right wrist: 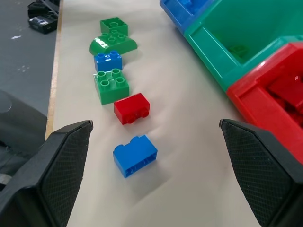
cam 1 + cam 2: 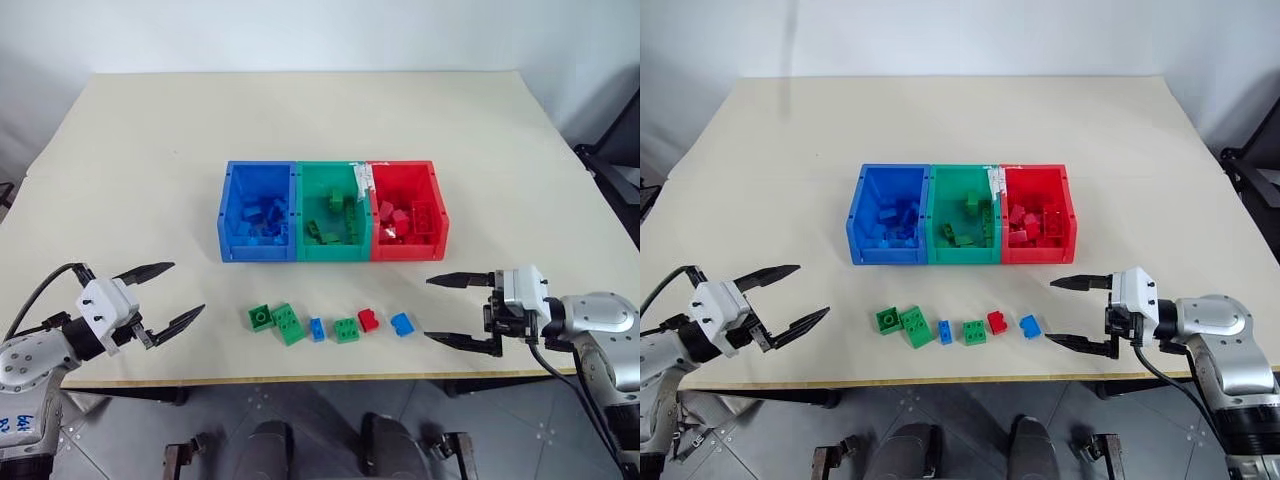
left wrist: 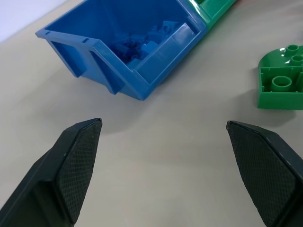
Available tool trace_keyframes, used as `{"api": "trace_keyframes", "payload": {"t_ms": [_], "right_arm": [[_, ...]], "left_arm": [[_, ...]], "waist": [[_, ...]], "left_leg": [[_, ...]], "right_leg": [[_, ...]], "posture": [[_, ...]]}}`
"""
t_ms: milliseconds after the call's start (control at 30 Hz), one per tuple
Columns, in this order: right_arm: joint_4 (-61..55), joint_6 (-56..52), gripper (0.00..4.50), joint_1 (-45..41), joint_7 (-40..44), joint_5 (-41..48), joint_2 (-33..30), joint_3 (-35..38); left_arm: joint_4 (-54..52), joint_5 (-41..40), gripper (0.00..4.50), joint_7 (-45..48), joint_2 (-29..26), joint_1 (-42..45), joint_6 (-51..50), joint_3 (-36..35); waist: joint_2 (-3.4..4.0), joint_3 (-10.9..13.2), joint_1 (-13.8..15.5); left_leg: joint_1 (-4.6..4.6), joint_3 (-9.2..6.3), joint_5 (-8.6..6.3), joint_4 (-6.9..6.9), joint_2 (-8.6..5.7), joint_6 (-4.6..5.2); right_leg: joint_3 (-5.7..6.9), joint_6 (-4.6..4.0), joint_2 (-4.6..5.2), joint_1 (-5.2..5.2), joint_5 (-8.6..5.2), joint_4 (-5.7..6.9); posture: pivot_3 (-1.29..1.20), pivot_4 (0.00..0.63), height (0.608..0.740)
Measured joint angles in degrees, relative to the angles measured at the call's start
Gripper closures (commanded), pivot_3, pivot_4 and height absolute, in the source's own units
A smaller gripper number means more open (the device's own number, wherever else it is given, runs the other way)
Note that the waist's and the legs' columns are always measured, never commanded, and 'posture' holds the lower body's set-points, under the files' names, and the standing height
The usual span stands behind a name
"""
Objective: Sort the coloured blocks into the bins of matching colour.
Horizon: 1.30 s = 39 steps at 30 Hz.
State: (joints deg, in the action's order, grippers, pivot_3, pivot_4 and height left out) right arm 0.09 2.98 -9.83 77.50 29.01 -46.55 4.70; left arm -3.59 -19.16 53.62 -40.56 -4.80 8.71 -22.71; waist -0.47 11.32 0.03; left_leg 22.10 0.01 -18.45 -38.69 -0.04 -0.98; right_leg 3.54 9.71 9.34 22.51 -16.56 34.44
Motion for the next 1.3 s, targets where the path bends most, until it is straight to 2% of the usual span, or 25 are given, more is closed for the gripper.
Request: {"api": "trace_keyframes", "payload": {"t_ms": [167,300,433,633,800,900,1033,1233,1300], "right_arm": [[0.1,0.9,0.0,0.9,0.5,-0.6,0.0,0.6],[2.5,3.0,0.0,4.1,2.3,-1.1,-2.3,3.4],[6.8,6.0,0.0,4.4,5.0,-3.2,-5.6,5.1],[7.9,2.7,0.0,-3.2,6.8,-4.9,-4.2,-1.3],[8.7,-0.9,0.0,-11.9,8.1,-8.4,0.4,-10.7],[13.2,-0.1,0.0,-17.0,9.2,-12.0,2.4,-15.5],[21.4,4.0,0.85,-21.7,10.2,-14.6,4.4,-17.6],[25.1,9.4,2.95,-23.1,10.8,-13.7,4.5,-20.9],[25.9,10.6,3.0,-23.2,10.9,-13.1,4.4,-21.2]], "left_arm": [[-1.2,-2.5,0.03,2.1,-0.6,-0.2,-4.8,2.0],[-9.5,-7.4,0.03,4.4,-1.8,-0.8,-12.4,5.5],[-17.6,-8.6,0.03,5.3,-2.0,-0.6,-15.8,11.0],[-22.4,-8.6,0.03,5.1,-2.0,-0.3,-17.7,13.6],[-22.5,-8.1,0.03,6.2,-3.5,-5.2,-17.3,11.6],[-23.1,-8.9,0.03,6.6,-3.9,-8.2,-18.1,9.5],[-25.7,-9.6,0.0,5.8,-3.7,-11.1,-18.4,7.7],[-27.3,-9.7,0.0,4.7,-3.2,-11.8,-18.3,7.4],[-27.3,-9.8,0.0,4.6,-3.1,-12.1,-18.3,7.1]], "waist": [[0.0,0.0,0.1],[0.01,0.0,0.6],[0.0,0.0,0.6],[0.09,0.0,-0.3],[0.1,0.1,-0.2],[0.14,0.1,0.0],[0.13,0.1,0.3],[0.15,0.1,-0.1],[0.15,0.1,-0.1]], "left_leg": [[0.01,-0.01,0.0,-0.02,0.0,0.0],[0.03,-0.01,-0.05,-0.13,-0.01,0.07],[-0.01,0.01,-0.06,-0.2,0.02,0.05],[-0.06,0.1,-0.04,-0.22,0.08,0.01],[0.0,0.07,-0.06,-0.26,0.06,0.02],[0.02,0.05,-0.07,-0.28,0.04,0.04],[0.05,-0.01,-0.09,-0.3,0.02,0.06],[0.04,0.01,-0.1,-0.29,0.02,0.05],[0.04,0.01,-0.1,-0.29,0.02,0.05]], "right_leg": [[0.01,0.0,0.0,-0.01,0.0,0.01],[-0.01,0.03,0.02,-0.04,0.01,0.01],[-0.01,0.03,0.0,-0.07,0.02,0.05],[-0.03,0.01,-0.02,-0.04,0.01,0.12],[-0.02,0.01,-0.02,-0.03,0.01,0.07],[-0.02,0.01,-0.01,-0.02,0.01,0.06],[-0.02,0.01,-0.01,-0.04,0.02,0.05],[0.0,0.01,-0.01,-0.04,0.02,0.05],[0.0,0.01,-0.01,-0.04,0.02,0.05]], "posture": [[0.0,0.15,0.74],[0.0,0.15,0.74],[0.0,0.15,0.74],[0.0,0.15,0.74],[0.0,0.15,0.74],[0.0,0.15,0.74],[0.0,0.15,0.74],[0.0,0.15,0.74],[0.0,0.15,0.74]]}}
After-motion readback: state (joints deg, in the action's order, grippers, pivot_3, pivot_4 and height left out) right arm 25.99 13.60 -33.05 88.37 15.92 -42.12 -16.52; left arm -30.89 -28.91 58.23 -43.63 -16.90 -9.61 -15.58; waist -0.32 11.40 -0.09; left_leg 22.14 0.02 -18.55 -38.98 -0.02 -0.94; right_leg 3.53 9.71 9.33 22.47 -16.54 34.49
